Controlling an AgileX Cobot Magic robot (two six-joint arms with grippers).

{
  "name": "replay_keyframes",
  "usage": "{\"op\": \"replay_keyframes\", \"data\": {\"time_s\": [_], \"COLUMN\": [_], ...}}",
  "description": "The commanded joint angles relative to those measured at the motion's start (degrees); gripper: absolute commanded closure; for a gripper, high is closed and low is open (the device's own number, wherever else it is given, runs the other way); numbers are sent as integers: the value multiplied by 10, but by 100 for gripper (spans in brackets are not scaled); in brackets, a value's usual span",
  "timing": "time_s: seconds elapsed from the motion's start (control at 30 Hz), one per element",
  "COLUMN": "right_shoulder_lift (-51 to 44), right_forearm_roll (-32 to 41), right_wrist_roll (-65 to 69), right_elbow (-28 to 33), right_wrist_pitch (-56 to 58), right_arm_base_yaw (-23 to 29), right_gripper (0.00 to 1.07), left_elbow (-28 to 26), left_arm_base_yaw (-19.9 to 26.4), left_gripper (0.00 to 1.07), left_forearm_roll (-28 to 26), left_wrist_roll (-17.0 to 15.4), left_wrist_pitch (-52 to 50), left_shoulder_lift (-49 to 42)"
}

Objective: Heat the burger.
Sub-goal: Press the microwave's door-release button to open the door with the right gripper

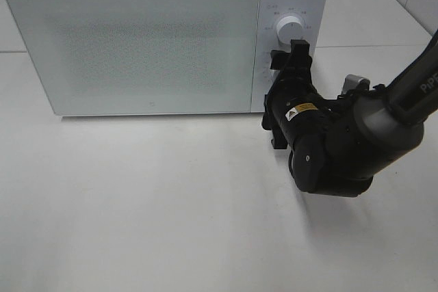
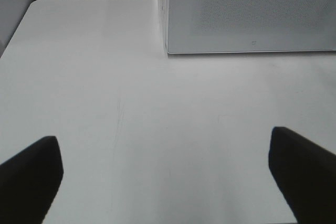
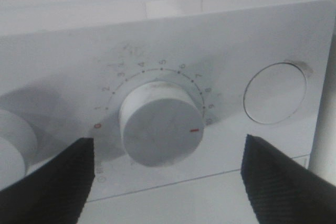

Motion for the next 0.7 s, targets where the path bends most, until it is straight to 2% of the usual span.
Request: {"op": "replay_keyframes", "data": {"time_s": [0.03,0.4,0.57,0.7], "right_shoulder_lift": [-6,-58,-117,-152], "right_forearm_roll": [-16,-74,-115,-119], "right_wrist_roll": [-9,-62,-150,-233], "right_elbow": [11,80,115,127], "right_wrist_pitch": [-103,-68,-14,44], "right_arm_base_yaw": [3,3,3,3], "right_gripper": [32,32,32,32], "left_elbow": [2,2,2,2], "left_arm_base_yaw": [-4,-4,-4,-4], "left_gripper": [7,7,7,7], "left_forearm_roll": [-7,-7,-7,-7], "left_wrist_roll": [-5,-5,-5,-5], "left_wrist_pitch": [1,1,1,1], "left_shoulder_lift": [-10,-10,-10,-10]}}
